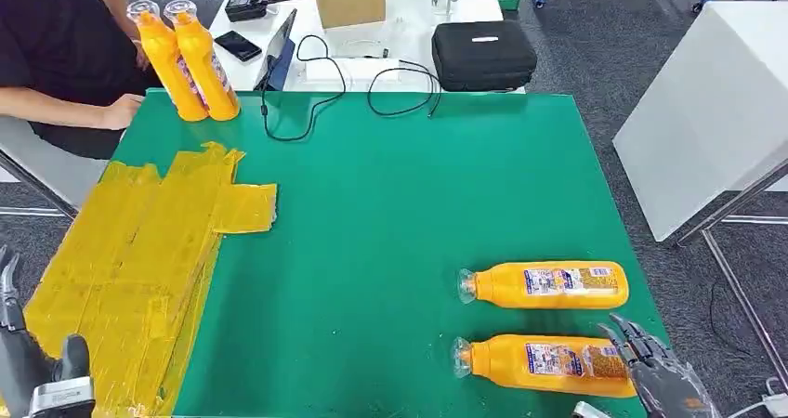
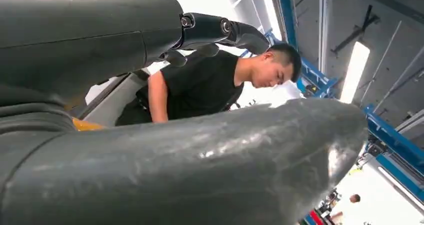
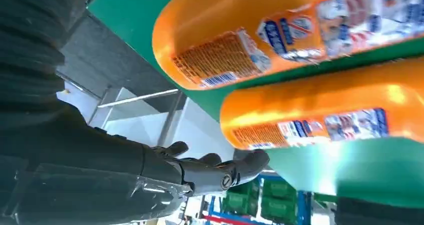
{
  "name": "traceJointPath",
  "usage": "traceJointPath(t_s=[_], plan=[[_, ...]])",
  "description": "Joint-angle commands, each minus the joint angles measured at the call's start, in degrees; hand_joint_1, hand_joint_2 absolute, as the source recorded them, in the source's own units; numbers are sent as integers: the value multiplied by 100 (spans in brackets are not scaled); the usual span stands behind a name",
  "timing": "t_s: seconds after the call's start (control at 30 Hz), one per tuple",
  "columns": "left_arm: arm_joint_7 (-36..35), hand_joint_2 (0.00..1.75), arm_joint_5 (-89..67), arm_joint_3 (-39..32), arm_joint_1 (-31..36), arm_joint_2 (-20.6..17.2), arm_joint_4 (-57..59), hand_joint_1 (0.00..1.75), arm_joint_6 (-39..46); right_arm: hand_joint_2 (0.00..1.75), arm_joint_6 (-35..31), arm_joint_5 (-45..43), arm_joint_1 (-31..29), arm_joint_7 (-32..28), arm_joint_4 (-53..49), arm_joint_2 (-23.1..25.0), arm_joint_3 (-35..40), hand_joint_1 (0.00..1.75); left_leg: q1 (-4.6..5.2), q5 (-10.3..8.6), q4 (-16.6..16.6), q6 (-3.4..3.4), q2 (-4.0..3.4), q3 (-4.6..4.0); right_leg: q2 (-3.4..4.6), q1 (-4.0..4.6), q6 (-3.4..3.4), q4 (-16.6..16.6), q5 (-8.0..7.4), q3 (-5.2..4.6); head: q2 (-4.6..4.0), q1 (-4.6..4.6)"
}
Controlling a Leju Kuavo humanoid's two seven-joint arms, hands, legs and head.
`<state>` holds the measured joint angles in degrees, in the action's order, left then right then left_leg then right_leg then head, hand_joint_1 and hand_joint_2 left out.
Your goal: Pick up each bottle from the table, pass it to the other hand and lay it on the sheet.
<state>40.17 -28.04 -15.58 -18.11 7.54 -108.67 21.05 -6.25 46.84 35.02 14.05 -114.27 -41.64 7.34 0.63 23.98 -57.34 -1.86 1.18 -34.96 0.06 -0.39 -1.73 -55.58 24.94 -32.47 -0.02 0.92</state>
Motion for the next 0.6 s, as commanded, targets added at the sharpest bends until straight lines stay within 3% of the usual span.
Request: traceJointPath(t_s=[0.03, 0.4, 0.6], plan=[[-17, 0, 54, 81, 207, -11, 352, 0, -52, 175, 328, 142, -389, -293, 922, 768, -439, 0, -10, 2, 12, 15, -1, 25, -8, 10, 4, 22, 1, 33, 0, -2], [-17, 0, 67, 90, 210, -16, 354, 0, -51, 175, 389, 188, -448, -346, 1003, 827, -446, 0, -9, 5, 7, 15, -3, 25, -7, 9, 4, 16, 4, 32, 0, -2], [-17, 0, 126, 149, 242, -43, 384, 0, -47, 175, 604, 412, -873, -596, 1479, 1072, -306, 0, -10, 3, 11, 15, -6, 28, -4, 10, 4, 21, 1, 36, 0, -2]])
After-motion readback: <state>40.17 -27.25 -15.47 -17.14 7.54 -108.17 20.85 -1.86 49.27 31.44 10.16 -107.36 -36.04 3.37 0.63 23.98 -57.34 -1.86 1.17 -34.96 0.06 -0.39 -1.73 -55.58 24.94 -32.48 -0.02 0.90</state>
